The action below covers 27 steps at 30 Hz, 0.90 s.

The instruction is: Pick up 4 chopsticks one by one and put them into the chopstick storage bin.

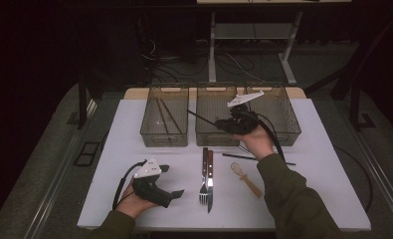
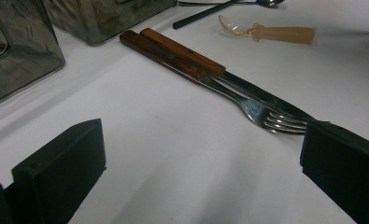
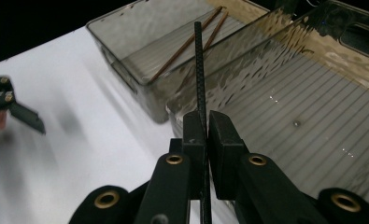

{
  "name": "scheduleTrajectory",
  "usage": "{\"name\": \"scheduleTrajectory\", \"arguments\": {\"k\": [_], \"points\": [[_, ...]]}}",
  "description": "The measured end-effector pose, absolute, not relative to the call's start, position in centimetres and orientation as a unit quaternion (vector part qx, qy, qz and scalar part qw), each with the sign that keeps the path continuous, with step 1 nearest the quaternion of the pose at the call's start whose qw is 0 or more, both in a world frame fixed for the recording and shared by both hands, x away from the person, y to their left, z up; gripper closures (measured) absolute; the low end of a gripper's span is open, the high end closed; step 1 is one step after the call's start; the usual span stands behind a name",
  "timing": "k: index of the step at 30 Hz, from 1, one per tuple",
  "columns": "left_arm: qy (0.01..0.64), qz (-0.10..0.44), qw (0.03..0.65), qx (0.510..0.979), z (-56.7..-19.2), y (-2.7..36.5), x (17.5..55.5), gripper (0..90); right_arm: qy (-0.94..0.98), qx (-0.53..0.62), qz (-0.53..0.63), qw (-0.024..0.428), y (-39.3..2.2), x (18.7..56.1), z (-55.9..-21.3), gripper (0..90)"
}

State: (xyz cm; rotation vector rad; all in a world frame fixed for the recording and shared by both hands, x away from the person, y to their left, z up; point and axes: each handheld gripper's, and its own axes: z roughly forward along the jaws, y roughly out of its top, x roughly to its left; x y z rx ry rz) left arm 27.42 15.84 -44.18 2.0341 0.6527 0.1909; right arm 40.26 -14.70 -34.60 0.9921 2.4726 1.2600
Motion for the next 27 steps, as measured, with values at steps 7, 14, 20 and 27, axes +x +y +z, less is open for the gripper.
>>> {"name": "scheduleTrajectory", "arguments": {"k": [7, 14, 20, 27], "points": [[0.270, 0.079, 0.478, 0.832, -44.1, 15.9, 27.3, 0.0, 0.830, 0.356, 0.418, 0.103, -12.6, 41.7, -34.1, 85.5], [0.271, 0.083, 0.478, 0.832, -44.1, 15.9, 27.3, 0.0, 0.825, 0.370, 0.413, 0.105, -10.3, 43.5, -34.1, 85.5], [0.270, 0.084, 0.474, 0.834, -44.0, 16.1, 27.3, 0.2, 0.825, 0.378, 0.407, 0.106, -8.0, 45.1, -34.3, 85.4], [0.271, 0.082, 0.482, 0.829, -43.9, 16.2, 27.3, 0.3, 0.820, 0.387, 0.406, 0.113, -5.4, 46.8, -34.5, 85.4]]}}
